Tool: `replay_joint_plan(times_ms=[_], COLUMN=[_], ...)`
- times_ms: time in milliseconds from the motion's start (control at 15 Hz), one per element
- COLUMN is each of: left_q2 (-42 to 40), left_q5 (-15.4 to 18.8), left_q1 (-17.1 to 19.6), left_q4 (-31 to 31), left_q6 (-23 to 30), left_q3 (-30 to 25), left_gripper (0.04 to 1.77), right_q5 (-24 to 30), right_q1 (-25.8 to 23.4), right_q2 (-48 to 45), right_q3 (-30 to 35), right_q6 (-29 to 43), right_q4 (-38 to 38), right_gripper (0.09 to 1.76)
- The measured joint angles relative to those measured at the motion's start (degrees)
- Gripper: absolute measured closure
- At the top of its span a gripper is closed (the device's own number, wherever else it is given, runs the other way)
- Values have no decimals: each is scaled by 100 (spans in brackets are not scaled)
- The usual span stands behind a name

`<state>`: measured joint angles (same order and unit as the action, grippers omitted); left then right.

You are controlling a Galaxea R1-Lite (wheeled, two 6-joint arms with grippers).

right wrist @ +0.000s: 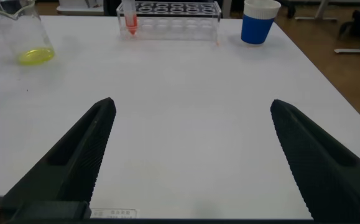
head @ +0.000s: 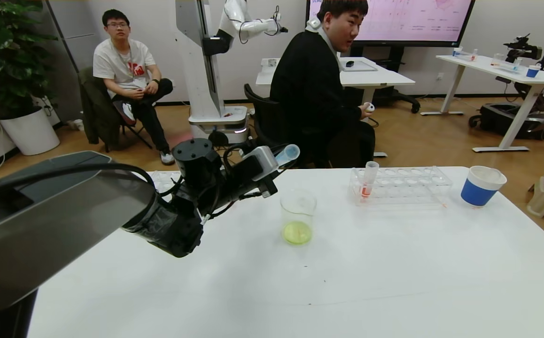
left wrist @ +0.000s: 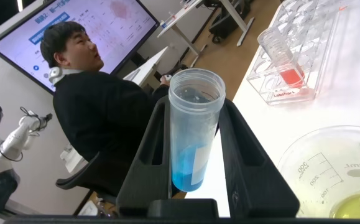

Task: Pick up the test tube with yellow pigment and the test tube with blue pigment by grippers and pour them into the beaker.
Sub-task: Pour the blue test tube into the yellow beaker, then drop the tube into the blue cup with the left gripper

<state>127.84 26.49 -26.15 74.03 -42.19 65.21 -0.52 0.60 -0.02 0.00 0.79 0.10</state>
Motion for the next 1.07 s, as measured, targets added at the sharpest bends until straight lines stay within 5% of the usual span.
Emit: replay_joint_plan(times_ms=[267, 467, 1067], left_q2=[30, 116, 335], left_q5=[308, 970, 1413], left_q1=[55, 179, 278], left_q4=[0, -39, -39], left_q6=[-623, -1491, -2903], left_q3=[-33, 11, 325], left_gripper=[132, 132, 132], right_q5=[0, 0, 0], right_q1=[0, 0, 0], right_q2=[0, 0, 0], right_q3=[0, 0, 0], right_q6=[-2, -2, -2], right_q4=[0, 0, 0], right_gripper=[11, 11, 11])
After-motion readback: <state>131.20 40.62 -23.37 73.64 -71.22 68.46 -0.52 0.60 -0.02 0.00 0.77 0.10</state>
